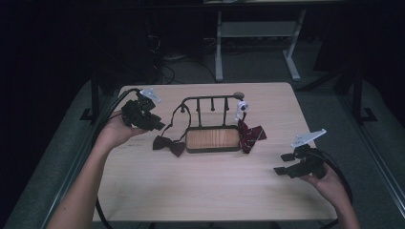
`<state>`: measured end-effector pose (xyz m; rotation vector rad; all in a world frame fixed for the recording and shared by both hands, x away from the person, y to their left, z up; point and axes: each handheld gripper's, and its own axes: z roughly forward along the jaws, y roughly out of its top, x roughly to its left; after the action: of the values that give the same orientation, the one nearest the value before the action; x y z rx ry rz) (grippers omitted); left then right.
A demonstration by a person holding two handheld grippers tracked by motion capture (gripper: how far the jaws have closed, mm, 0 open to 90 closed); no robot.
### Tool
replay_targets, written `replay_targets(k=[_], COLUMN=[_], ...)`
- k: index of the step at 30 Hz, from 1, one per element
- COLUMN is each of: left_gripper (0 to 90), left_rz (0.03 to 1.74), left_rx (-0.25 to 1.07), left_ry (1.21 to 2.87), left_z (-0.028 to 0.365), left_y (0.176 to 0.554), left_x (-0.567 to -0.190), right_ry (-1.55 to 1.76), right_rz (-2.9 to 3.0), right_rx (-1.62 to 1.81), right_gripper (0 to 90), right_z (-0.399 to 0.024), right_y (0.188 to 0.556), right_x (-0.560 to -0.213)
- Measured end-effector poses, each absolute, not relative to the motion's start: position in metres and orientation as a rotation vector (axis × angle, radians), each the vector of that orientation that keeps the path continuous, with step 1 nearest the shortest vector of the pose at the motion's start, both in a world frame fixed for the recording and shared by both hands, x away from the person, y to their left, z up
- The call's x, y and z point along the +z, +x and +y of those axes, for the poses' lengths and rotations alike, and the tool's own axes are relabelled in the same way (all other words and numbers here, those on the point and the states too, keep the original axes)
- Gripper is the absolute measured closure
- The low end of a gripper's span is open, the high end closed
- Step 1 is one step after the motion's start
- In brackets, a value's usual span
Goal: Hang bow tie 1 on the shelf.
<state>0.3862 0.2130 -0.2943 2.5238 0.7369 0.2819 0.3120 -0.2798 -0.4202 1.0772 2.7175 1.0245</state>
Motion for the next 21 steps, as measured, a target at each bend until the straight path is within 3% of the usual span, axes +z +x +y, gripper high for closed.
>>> replay_targets(k=[21], left_gripper=[56.9], left_rz=[0.709], left_rx=[0.253], left_ry=[2.515], left_z=[0.227], left_y=[0.357], left_x=[-0.330], right_ry=[1.089], right_rz=[2.721], right_rx=[1.011], right_gripper=[33.9], right_z=[-0.282], right_y=[0.313], right_x=[-0.424])
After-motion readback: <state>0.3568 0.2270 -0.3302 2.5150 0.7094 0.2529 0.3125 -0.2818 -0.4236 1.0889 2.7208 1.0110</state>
